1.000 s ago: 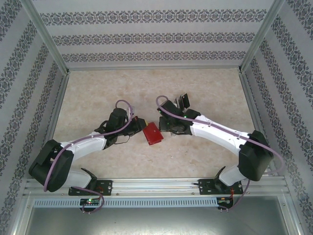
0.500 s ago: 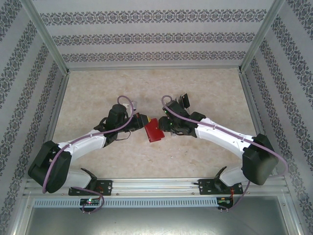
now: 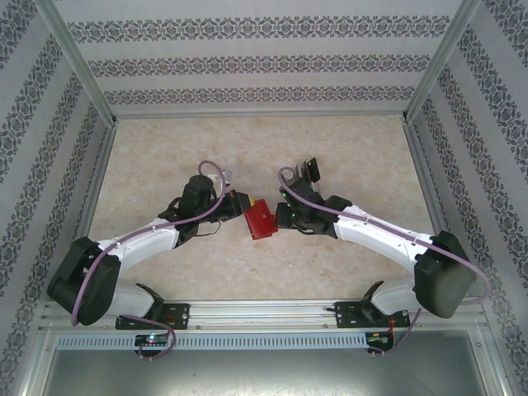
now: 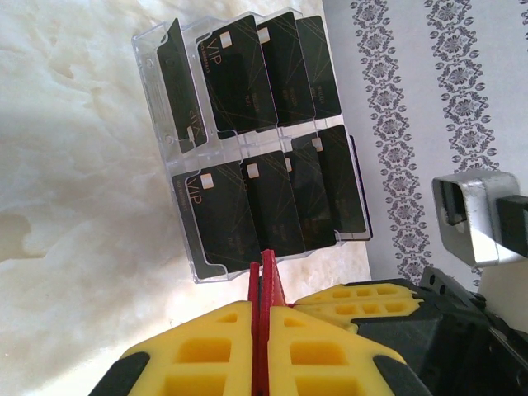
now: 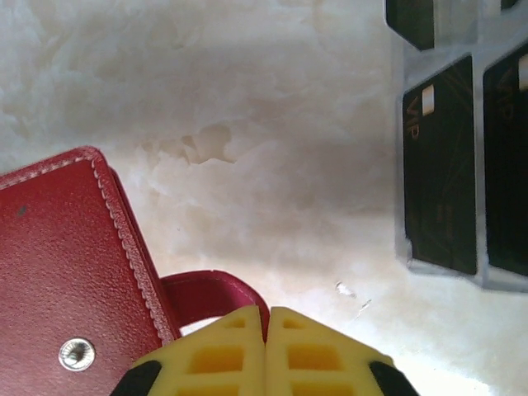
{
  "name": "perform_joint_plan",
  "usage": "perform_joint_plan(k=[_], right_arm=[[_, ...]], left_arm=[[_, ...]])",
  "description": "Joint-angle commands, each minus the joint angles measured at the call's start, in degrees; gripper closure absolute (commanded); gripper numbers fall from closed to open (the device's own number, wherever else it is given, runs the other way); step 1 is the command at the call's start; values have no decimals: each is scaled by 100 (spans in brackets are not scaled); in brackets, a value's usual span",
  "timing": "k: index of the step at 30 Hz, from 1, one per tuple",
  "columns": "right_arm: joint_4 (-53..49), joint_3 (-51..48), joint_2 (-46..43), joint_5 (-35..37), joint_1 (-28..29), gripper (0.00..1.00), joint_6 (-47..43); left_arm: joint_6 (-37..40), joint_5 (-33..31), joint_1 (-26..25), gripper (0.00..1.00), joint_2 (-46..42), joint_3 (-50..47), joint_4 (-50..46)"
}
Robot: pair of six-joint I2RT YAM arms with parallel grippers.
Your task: Put the credit cards into the card holder
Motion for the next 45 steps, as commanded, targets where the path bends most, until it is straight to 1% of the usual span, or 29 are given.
perform_joint_plan(k=[1, 3, 6, 9, 11, 14, 19, 25, 30, 35, 45], right_arm=[[49, -14, -166, -71, -84, 100, -13], [73, 54, -180, -185, -85, 100, -43], [217, 134, -99, -456, -61, 100, -13], [397, 187, 101, -632, 28, 100, 73], [524, 241, 293, -690, 142, 100, 138], [625, 372, 571, -722, 321, 100, 205], [657, 414, 744, -626, 451, 100, 269], [528, -21, 427, -329, 349, 100, 333], [333, -616, -2, -35, 156, 100, 437], [393, -1085, -285, -63, 13, 100, 475], [619, -1429, -232, -161, 17, 100, 543]], left_arm=[[207, -42, 14, 100, -48, 216, 105], [370, -402, 37, 78, -98, 242, -380], [652, -889, 197, 50, -157, 230, -1102], [912, -1086, 438, 41, -192, 186, -1604], [1097, -1125, 584, 39, -202, 166, -1866], [1308, -1032, 638, 36, -219, 172, -2124], [1256, -794, 639, 34, -252, 5, -2150], [1233, -788, 640, 33, -182, -116, -2178], [1229, -610, 627, 33, 49, -118, -2082], [1209, -365, 551, 32, 322, -37, -1884], [1001, 139, 385, 30, 994, 152, -1191]])
